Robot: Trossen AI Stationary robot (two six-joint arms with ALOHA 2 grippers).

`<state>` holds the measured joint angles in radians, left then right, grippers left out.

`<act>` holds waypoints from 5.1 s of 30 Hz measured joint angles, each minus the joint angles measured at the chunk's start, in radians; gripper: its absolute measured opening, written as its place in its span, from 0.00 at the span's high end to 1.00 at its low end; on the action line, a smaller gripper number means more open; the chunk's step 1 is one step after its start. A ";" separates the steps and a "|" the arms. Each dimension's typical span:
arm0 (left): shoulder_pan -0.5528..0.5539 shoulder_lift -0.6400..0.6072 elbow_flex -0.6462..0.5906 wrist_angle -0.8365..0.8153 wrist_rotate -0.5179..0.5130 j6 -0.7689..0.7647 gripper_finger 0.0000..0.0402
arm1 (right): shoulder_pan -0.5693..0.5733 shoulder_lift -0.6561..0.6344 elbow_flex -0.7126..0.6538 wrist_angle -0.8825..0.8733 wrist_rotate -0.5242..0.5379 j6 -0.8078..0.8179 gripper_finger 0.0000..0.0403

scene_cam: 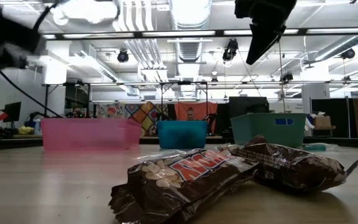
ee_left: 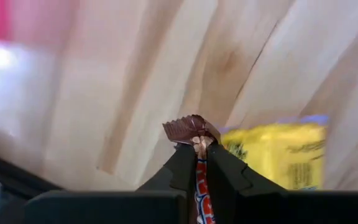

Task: Sort candy
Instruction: Put the chocolate bar into the red bin, then put the yellow candy into the blue bin

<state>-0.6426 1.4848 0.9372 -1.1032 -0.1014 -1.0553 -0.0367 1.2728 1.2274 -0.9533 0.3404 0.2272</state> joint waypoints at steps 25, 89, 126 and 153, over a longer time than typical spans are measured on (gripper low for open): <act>0.784 -0.119 0.140 0.013 -0.262 1.178 0.98 | 0.374 -0.002 -0.003 -0.044 -0.111 0.262 0.76; 1.135 0.041 0.384 0.092 0.229 1.408 0.76 | 0.529 0.057 -0.152 -0.041 -0.411 0.975 0.76; 0.342 -0.180 0.131 0.412 -0.320 0.769 0.79 | 0.642 0.239 -0.377 0.046 -0.605 1.038 0.50; 0.342 -0.180 0.131 0.421 -0.367 0.768 0.79 | 0.641 0.223 -0.479 0.148 -0.566 1.030 0.95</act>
<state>-0.3004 1.3052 1.0683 -0.6827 -0.4686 -0.2871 0.6041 1.4955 0.7489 -0.8050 -0.2259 1.2576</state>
